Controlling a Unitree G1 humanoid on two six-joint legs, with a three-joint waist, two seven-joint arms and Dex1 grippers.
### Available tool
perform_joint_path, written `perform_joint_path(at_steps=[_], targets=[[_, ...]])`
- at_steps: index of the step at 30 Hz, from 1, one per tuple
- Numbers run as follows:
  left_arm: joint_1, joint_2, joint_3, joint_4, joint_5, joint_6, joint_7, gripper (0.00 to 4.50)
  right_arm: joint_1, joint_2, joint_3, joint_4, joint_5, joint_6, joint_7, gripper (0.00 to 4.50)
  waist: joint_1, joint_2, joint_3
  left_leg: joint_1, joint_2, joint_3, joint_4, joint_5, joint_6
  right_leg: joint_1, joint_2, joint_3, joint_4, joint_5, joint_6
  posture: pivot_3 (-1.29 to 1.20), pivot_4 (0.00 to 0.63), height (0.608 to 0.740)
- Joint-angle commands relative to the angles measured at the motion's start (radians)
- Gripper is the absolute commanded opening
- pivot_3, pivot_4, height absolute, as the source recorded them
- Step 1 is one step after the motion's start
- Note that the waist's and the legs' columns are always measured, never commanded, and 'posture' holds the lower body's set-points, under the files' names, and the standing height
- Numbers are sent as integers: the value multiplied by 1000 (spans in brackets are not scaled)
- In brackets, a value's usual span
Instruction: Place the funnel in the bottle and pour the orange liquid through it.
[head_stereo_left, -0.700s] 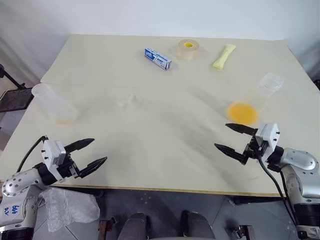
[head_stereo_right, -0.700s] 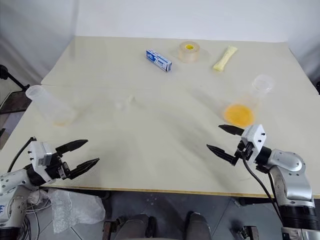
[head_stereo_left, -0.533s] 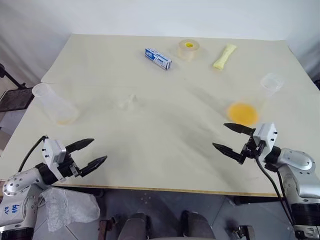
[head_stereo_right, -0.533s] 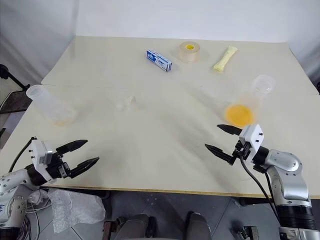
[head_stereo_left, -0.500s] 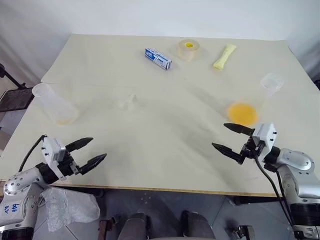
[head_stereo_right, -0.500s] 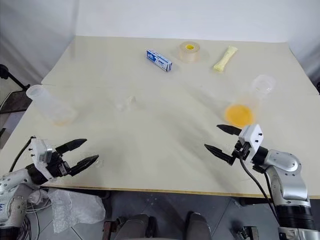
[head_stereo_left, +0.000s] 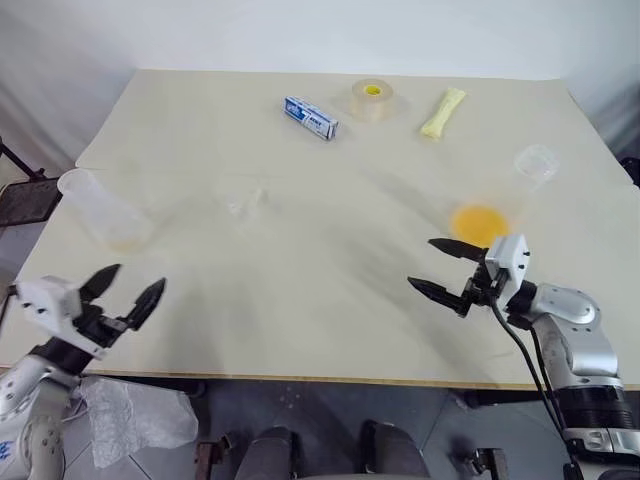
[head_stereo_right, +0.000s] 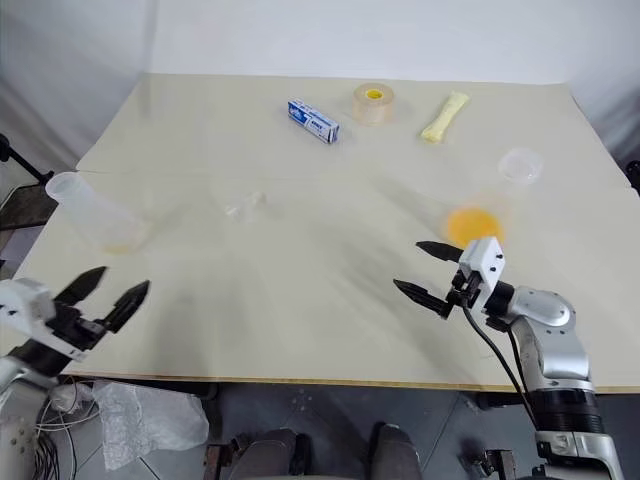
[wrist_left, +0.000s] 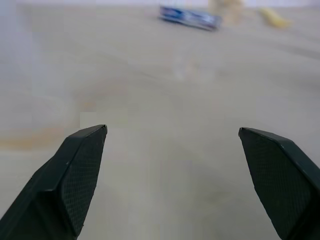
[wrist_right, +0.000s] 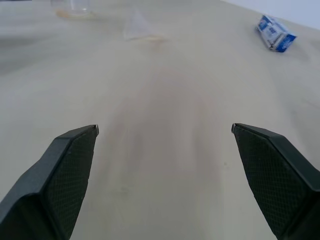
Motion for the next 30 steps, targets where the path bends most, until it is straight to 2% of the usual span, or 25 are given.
perform_joint_path(at_steps=[1,6,9,13,19,30], targets=[[56,-28,100,-65,-9,-32,65,4500,-39,19,4,5,17,-20,19,4475,2,0,0,0,0,0,0,0,0,0,0,0,0,0,0,0,150,740],[49,-21,118,-45,-9,-21,106,4500,-86,47,15,6,29,-3,43,4475,12,0,0,-1,0,-2,4,0,0,1,0,0,2,0,0,0,150,740],[-45,38,105,31,8,11,148,4500,-127,60,25,-8,33,0,44,4475,12,-1,0,-2,-1,-3,7,0,0,1,0,0,5,0,0,0,150,740],[-213,129,54,206,37,19,141,4500,-156,71,28,-34,39,14,34,4475,8,-1,0,-1,-1,-4,9,0,0,0,0,1,9,0,0,0,150,740],[-449,210,-7,502,110,-55,127,4500,-178,87,24,-81,53,47,-5,4475,-1,-1,0,-1,-5,-3,8,-1,-1,-2,0,-2,12,0,0,0,150,740],[-723,248,-127,878,190,-212,27,4500,-175,109,36,-136,54,67,-41,4475,-19,-2,-1,-1,-5,-4,8,-1,-1,-3,0,-4,15,0,0,0,150,740]])
